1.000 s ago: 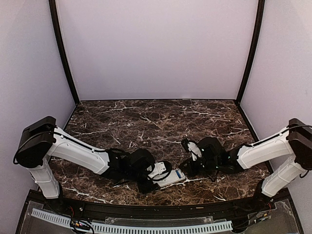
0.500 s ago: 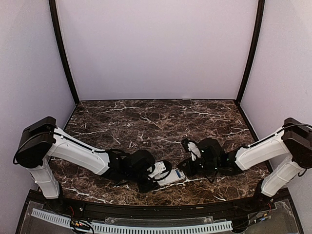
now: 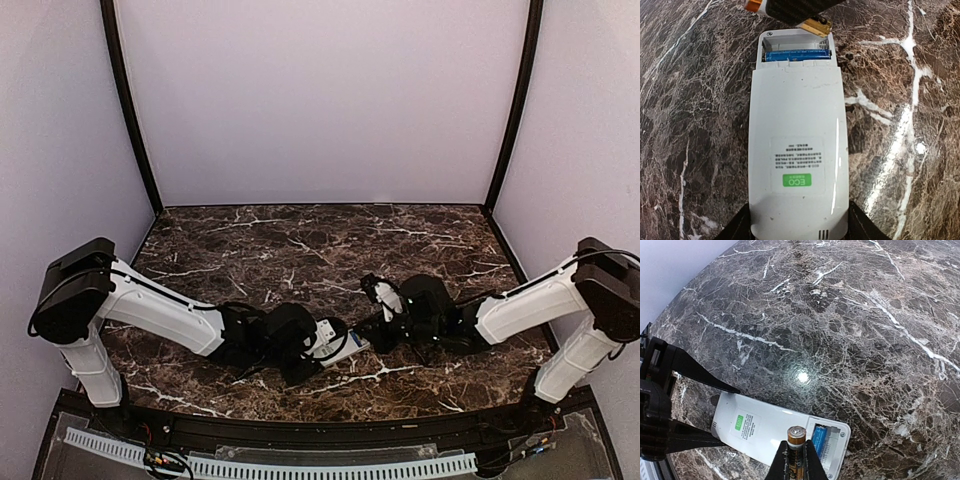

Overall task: Load the batteries into the remote control
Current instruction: Load the battery into the battery compartment.

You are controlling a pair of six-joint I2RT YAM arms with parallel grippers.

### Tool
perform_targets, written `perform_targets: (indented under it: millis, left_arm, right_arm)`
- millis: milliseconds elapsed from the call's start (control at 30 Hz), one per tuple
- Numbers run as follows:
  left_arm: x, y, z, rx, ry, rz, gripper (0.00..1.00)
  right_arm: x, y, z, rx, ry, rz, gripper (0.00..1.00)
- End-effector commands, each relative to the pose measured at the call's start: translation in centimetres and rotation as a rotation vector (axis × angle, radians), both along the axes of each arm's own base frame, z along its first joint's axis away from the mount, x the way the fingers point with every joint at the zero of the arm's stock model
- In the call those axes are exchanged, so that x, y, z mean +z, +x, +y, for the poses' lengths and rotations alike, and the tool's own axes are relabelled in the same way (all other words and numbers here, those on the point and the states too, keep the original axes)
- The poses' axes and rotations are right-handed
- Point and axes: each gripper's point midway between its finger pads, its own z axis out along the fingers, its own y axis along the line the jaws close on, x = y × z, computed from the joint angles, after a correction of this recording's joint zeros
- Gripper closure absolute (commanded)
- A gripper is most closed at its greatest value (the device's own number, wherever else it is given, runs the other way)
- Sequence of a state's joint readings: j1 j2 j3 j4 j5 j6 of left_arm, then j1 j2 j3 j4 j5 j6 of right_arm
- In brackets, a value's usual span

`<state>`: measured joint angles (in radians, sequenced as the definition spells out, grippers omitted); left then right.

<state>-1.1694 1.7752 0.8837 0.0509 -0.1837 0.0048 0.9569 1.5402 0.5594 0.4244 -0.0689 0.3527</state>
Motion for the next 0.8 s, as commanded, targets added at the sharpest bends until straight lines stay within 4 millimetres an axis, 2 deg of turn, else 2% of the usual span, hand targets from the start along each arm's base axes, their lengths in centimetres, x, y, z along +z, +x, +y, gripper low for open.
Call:
perform_targets:
  millis: [0, 200, 333, 767]
  left_arm:
    - [-3.0, -0.8, 2.7, 0.008, 0.133, 0.057, 1.0]
    - [-3.4, -1.0, 2.7, 0.001, 0.134, 0.094, 1.0]
    - [-3.6, -1.1, 2.7, -0.004, 0.135, 0.109, 1.0]
    - [-4.0, -1.0, 2.6, -0.002, 0.142, 0.121, 1.0]
  right_arm:
    - [0.2, 1.1, 1.1, 0.029, -0.013, -0.093, 1.0]
    - [0.1, 2.3, 1.4, 0.045, -0.036, -0.147, 1.0]
    - [-0.7, 2.5, 1.4, 0.058, -0.048, -0.136, 1.0]
    - [-2.8, 1.7, -0.4, 0.057, -0.123, -0.124, 1.0]
